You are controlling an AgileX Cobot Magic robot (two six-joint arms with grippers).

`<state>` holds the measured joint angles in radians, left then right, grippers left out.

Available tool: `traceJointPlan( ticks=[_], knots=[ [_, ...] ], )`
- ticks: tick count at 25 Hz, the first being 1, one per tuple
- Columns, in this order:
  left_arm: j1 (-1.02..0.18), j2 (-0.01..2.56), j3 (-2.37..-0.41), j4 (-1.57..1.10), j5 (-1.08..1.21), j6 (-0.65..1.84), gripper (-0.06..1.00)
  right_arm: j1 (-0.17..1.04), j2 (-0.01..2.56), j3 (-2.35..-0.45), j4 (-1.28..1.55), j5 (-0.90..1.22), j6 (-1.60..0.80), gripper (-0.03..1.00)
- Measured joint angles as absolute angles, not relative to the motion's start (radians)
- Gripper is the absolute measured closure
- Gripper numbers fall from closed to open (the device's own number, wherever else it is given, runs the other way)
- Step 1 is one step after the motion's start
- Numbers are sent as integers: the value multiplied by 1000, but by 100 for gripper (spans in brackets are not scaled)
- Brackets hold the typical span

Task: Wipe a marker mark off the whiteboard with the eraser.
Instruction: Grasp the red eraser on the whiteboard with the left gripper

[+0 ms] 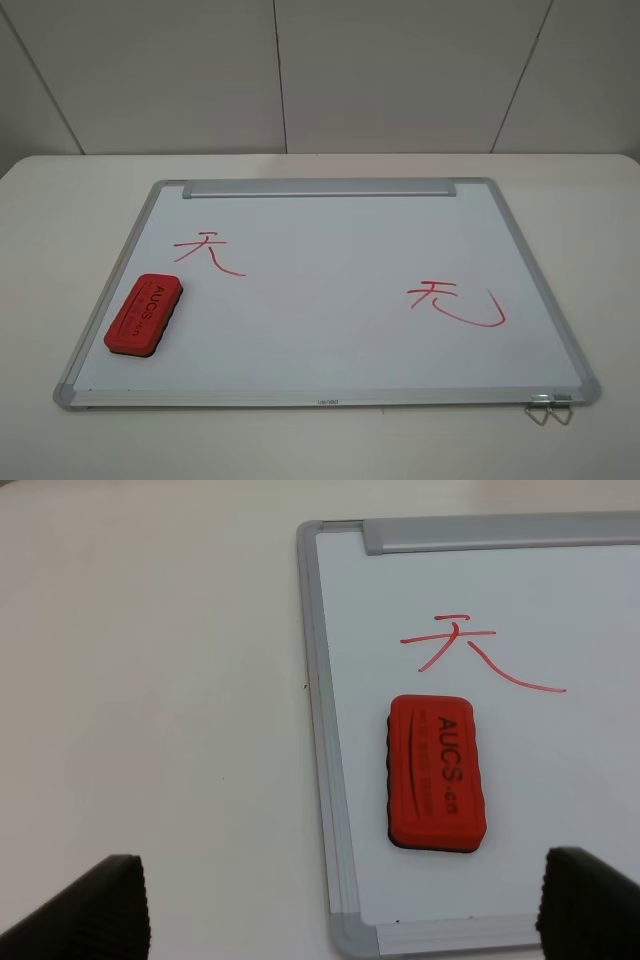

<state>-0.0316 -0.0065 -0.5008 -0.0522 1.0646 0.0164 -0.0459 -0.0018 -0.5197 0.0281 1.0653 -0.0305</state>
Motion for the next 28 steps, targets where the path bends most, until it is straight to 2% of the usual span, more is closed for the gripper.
traceJointPlan(
  ticks=[28],
  knots=[
    [-32, -7, -501, -52, 1065, 16, 17, -46, -2, -520, 28, 1065, -31, 26]
  ],
)
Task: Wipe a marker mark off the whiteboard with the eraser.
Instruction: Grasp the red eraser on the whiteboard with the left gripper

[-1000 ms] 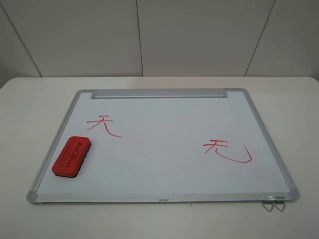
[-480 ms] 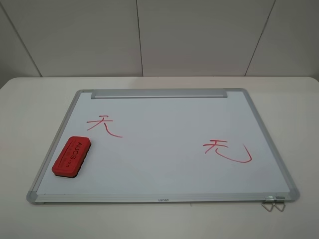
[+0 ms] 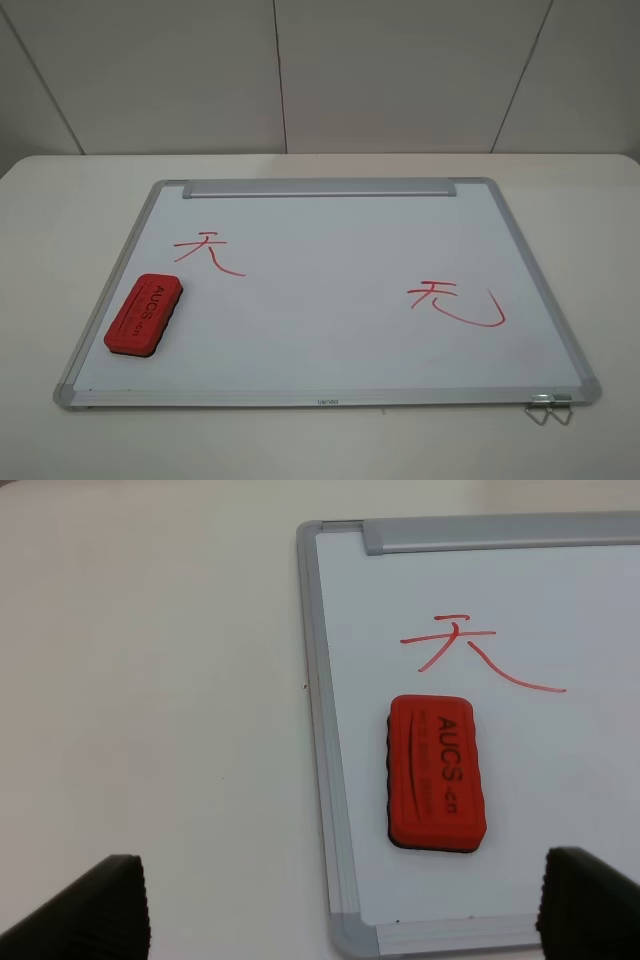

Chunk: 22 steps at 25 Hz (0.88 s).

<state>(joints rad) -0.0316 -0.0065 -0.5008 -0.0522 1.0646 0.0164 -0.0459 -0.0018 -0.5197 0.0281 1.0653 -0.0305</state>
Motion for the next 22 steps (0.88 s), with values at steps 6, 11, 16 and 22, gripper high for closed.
traceJointPlan(
  ticks=[6, 11, 16, 22],
  knots=[
    [-32, -7, -501, -110, 1055, 0, 17, -46, -2, -520, 28, 1065, -31, 26],
    [-32, 127, -538, -159, 1011, 36, 17, -46, -2, -520, 28, 1065, -31, 26],
    [-32, 462, -654, -161, 963, 152, 17, -46, -2, -520, 28, 1065, -31, 26],
    [-36, 896, -880, -180, 1020, 200, 17, -46, -2, -520, 28, 1065, -31, 26]
  ],
)
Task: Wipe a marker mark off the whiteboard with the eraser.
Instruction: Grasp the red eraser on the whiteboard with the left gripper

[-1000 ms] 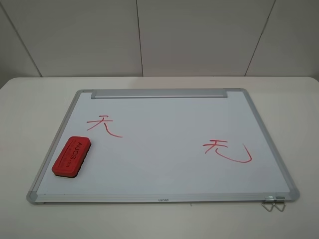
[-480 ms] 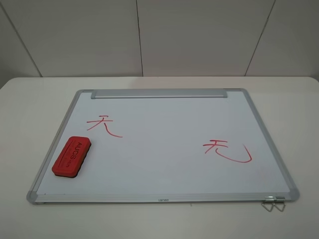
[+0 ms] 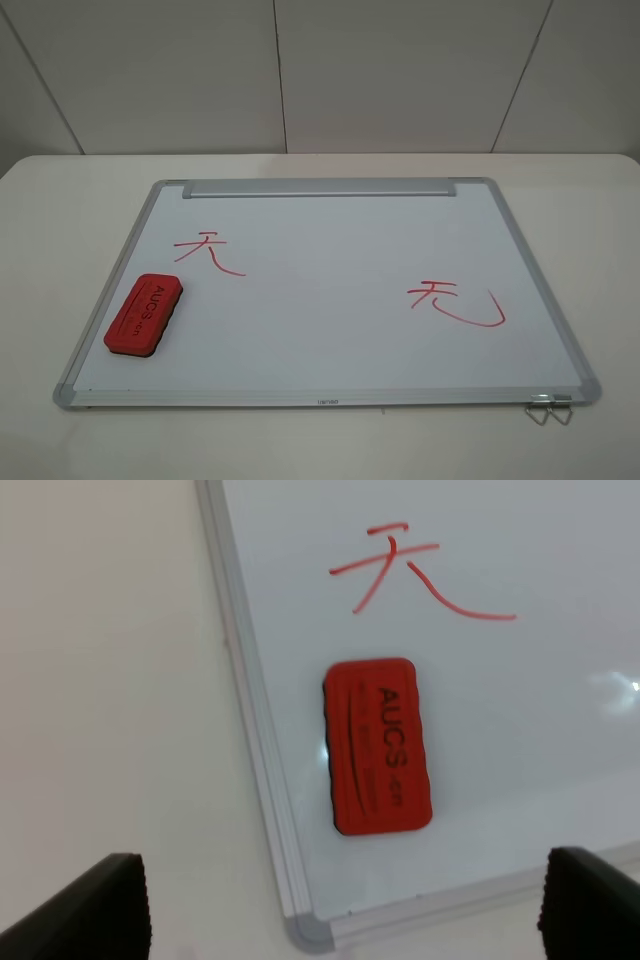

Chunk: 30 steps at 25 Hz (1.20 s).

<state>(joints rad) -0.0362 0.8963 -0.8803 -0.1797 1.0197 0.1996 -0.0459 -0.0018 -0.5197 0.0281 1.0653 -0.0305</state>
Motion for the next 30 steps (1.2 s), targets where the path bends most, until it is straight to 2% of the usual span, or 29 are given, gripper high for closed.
traceJointPlan(
  ticks=[4, 8, 12, 21, 30],
  knots=[
    [-39, 1165, -978, -214, 1064, 202, 17, -46, -2, -520, 28, 1065, -31, 26],
    [-43, 1368, -989, -218, 979, 202, 17, -46, -2, -520, 28, 1065, -31, 26],
    [-107, 1500, -989, -211, 935, 187, 17, -46, -2, -520, 28, 1065, -31, 26],
    [-341, 1599, -988, -28, 822, -75, 17, -46, -2, -520, 28, 1065, -31, 26],
    [-374, 1683, -904, 27, 716, -167, 17, -46, -2, -520, 28, 1065, -31, 26]
  ],
)
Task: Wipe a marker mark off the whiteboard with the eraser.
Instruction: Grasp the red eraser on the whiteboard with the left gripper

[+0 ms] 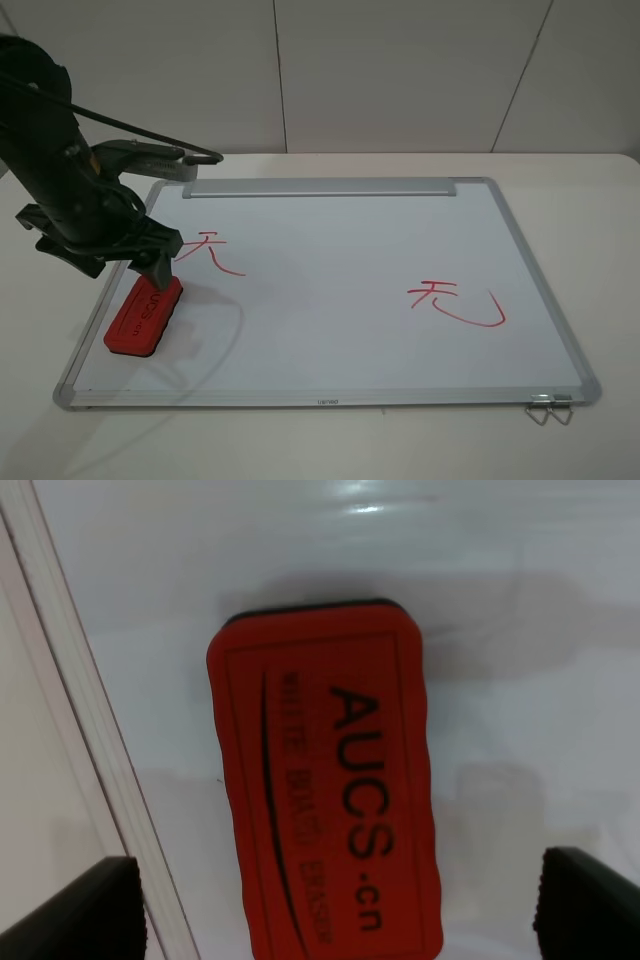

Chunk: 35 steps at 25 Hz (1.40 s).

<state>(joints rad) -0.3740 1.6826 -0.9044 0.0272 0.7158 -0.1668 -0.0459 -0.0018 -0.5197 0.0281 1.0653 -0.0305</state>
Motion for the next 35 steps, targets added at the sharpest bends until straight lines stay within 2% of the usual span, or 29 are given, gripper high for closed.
traceJointPlan(
  ticks=[12, 35],
  knots=[
    [-374, 1741, -841, 37, 540, -194, 17, -46, -2, -520, 28, 1065, -31, 26],
    [-374, 1812, -837, 57, 499, -218, 17, -46, -2, -520, 28, 1065, -31, 26]
  ],
)
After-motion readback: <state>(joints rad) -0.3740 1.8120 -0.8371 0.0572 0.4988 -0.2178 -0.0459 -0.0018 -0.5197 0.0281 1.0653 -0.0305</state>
